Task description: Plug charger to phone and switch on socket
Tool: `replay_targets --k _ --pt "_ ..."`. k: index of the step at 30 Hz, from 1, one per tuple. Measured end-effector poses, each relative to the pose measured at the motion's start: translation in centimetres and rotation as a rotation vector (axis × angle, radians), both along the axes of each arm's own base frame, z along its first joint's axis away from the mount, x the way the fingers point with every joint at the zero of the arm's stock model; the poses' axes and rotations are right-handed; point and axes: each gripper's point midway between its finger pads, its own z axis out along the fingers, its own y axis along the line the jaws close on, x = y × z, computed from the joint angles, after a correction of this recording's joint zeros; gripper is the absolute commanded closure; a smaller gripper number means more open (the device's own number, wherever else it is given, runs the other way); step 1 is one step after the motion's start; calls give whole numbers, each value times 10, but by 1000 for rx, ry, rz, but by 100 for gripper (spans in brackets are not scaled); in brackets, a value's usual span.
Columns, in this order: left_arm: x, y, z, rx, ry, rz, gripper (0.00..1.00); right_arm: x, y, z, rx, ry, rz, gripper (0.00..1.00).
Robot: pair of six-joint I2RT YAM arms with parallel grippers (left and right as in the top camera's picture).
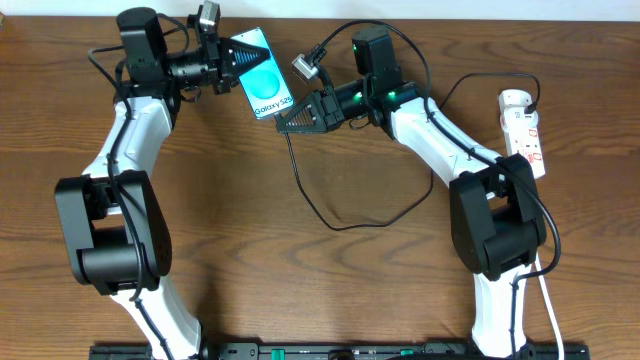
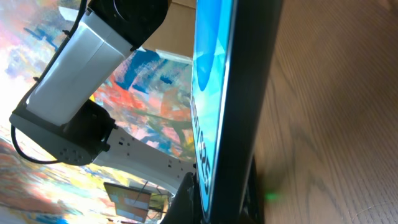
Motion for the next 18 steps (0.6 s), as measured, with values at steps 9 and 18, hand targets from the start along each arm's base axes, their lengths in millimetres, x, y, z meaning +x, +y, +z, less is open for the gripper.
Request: replay_targets --k 9,18 --pt "0 0 0 -1 5 0 93 0 0 0 4 -8 1 99" --pt "0 0 0 -5 23 3 93 1 -3 1 12 -15 1 99"
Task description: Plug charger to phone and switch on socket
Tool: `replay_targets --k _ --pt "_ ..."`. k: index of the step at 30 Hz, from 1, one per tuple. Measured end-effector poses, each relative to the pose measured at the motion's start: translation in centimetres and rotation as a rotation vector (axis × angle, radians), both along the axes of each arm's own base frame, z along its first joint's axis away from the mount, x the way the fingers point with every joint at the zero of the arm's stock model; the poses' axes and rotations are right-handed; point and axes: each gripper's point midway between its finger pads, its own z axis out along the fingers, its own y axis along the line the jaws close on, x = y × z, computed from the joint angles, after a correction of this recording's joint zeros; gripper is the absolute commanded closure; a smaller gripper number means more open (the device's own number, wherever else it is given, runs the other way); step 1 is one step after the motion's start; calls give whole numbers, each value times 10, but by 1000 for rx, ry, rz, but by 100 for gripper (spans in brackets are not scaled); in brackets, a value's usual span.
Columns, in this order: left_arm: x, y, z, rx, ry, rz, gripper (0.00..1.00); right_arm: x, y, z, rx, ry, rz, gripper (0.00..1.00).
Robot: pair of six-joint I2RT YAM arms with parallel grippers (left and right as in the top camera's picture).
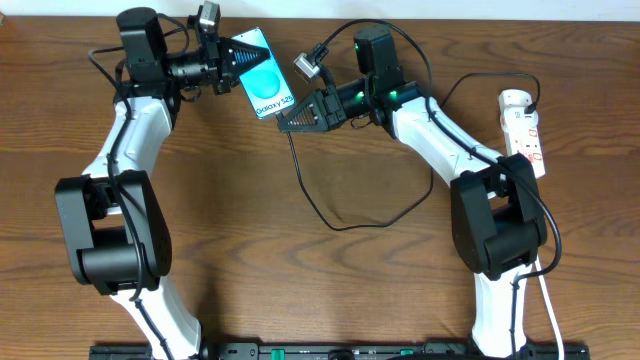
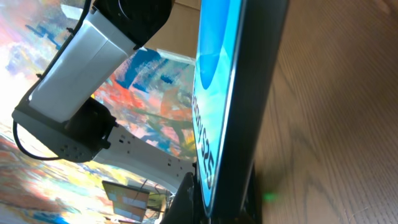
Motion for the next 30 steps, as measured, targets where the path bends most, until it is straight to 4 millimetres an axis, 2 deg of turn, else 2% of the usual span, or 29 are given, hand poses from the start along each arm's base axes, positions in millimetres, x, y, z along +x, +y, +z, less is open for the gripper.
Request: replay_targets --k 7,9,10,16,19,23,30 --pt "0 0 0 0 1 2 93 0 0 0 2 -6 -1 99" --pt "0 0 0 0 1 2 93 0 0 0 2 -6 -1 94" --pt "0 0 0 0 1 1 93 0 0 0 3 -7 -1 85" --pt "-11 -8 2 -22 11 -63 93 17 -6 -3 -12 -51 -70 55" --pt "-15 -13 3 -29 11 -90 93 24 -10 -4 -22 -50 -97 35" --pt "-17 -16 4 -32 11 -102 93 26 -10 -5 -27 -57 -108 1" --pt "-19 -16 5 -29 -29 -115 93 26 -10 -5 -25 -62 -109 1"
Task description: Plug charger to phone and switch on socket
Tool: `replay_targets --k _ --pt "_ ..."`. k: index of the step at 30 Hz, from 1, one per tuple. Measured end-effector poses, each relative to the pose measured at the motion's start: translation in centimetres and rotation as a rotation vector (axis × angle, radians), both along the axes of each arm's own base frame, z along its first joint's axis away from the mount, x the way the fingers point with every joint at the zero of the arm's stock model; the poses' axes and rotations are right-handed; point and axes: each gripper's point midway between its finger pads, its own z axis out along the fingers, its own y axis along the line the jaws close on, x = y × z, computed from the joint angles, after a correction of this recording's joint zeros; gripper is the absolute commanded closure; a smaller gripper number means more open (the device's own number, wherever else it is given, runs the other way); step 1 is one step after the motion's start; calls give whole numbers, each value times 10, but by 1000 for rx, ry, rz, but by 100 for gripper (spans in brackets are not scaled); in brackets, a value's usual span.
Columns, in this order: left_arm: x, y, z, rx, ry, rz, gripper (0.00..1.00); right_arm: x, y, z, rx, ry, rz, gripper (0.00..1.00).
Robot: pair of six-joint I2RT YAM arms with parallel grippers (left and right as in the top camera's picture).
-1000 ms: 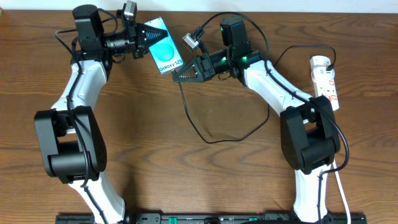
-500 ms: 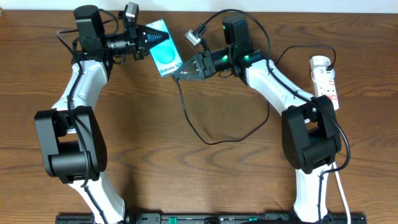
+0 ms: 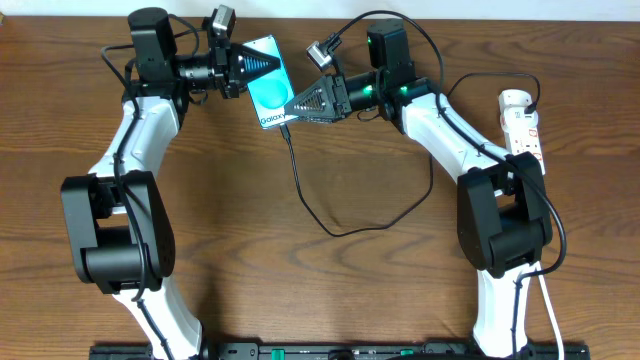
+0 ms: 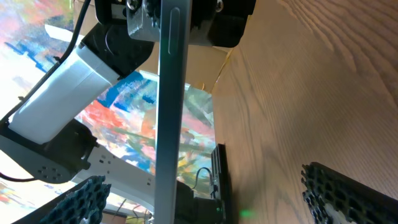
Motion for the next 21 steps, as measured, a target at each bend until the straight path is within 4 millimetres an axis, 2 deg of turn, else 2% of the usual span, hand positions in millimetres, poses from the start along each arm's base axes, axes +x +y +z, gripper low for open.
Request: replay_targets --k 9,21 --pt "1 7 -4 12 -69 14 93 2 -4 1 4 2 -2 1" --pt "6 68 -31 16 -16 153 93 7 -10 1 5 2 -17 1"
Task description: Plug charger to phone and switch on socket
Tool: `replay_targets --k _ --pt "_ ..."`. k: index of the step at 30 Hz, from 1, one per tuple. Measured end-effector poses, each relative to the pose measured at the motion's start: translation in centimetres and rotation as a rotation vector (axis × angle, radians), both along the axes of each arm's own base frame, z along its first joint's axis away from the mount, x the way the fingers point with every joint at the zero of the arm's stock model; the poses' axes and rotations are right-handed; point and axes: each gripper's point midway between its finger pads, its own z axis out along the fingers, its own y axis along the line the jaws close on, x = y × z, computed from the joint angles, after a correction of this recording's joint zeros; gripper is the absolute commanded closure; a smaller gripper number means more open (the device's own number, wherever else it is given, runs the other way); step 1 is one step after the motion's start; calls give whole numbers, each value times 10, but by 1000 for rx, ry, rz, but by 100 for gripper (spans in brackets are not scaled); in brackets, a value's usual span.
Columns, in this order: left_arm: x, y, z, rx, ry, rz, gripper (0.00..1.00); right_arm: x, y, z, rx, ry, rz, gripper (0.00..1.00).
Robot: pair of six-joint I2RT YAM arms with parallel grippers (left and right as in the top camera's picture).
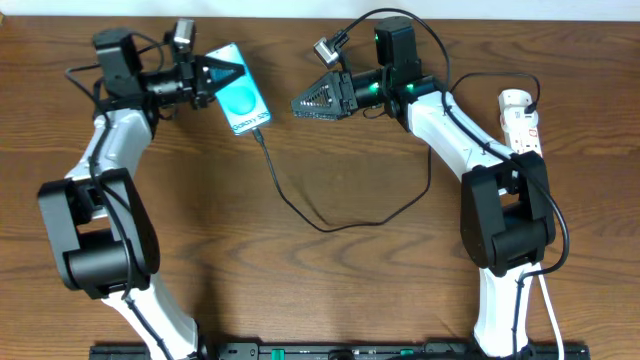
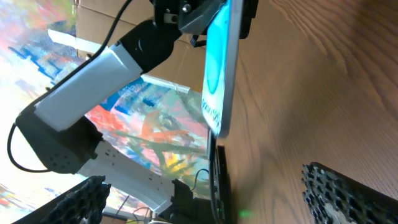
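Observation:
My left gripper (image 1: pixel 213 76) is shut on the top end of the phone (image 1: pixel 237 101), whose screen is lit turquoise, and holds it tilted at the table's far left. The black charger cable (image 1: pixel 318 226) is plugged into the phone's lower end and loops across the table toward the white socket strip (image 1: pixel 524 126) at the far right. My right gripper (image 1: pixel 298 103) is open and empty, a short way right of the phone. In the right wrist view the phone (image 2: pixel 221 68) shows nearly edge-on, beyond the spread fingertips (image 2: pixel 334 190), with the cable (image 2: pixel 214 167) hanging from it.
The right arm's own wiring arcs over its wrist (image 1: pixel 388 40). The wooden table (image 1: pixel 300 300) carries only the cable loop in its middle. The socket strip's lead runs off the front right edge (image 1: pixel 552 310).
The left gripper has moved the phone to the left, away from the right gripper, with the cable still in it and drawn along. The right gripper stays open, shifted slightly right.
At first the right gripper was closed up against the phone's lower end while the left gripper held the phone. It stayed so a moment later. Then the right gripper stood open beside the phone with the cable plugged in. Now the phone is farther left.

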Motion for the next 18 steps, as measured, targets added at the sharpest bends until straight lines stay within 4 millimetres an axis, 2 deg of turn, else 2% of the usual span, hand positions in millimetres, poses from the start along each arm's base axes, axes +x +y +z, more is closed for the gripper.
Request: replay_targets --k 3,8,14,18 --pt "2 14 -12 4 61 55 93 1 -2 0 0 0 -4 1" --pt "-1 32 -50 40 232 168 93 6 -8 0 0 1 -19 1" --pt "-19 39 -98 167 423 247 93 10 -12 0 0 1 -30 1" --pt "-34 43 -122 270 501 264 93 10 -12 0 0 0 -30 1"
